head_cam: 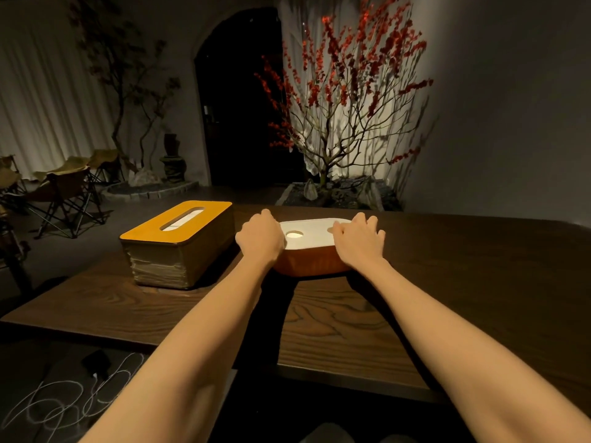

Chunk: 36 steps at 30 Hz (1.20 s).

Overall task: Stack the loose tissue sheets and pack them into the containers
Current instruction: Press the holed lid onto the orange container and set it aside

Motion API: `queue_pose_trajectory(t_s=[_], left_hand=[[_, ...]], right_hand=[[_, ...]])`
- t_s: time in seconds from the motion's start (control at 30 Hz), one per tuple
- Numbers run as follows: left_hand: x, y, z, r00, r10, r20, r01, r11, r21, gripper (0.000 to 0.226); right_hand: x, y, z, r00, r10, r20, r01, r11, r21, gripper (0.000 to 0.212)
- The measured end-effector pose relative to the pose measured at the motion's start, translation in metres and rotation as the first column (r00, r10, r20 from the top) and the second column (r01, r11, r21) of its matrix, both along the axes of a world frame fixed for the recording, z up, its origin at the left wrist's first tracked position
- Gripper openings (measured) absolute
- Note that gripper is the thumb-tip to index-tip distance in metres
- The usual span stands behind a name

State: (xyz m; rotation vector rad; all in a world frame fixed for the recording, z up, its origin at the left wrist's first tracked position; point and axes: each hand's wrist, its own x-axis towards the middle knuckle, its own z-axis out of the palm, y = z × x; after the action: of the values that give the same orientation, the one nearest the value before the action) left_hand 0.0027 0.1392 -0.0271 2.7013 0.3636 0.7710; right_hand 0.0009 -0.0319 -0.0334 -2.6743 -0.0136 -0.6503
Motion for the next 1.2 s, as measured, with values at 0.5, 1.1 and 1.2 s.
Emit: queue_pose_trajectory(t_s=[0.5, 1.1, 1.2], left_hand=[[-0.014, -0.025, -0.033, 0.992, -0.124, 0.002, 0.081, 0.639, -0.765, 0.05], [0.02, -0.177, 0.003, 0.633, -0.749, 0.194, 0.355, 0.059, -0.933, 0.056], [0.027, -0.219, 0.005, 0.506, -0.848, 0.157, 0.295, -0.001, -0.955, 0.075]], right_hand=[[-0.007, -0.026, -0.013, 0.878, 0.287, -0.383, 0.052, 0.738, 0.673, 0.069], [-0.026, -0.168, 0.011, 0.983, -0.065, -0.173, 0.181, 0.135, 0.974, 0.061], [-0.031, -0.21, 0.011, 0.967, -0.183, -0.176, 0.197, 0.102, 0.975, 0.061]])
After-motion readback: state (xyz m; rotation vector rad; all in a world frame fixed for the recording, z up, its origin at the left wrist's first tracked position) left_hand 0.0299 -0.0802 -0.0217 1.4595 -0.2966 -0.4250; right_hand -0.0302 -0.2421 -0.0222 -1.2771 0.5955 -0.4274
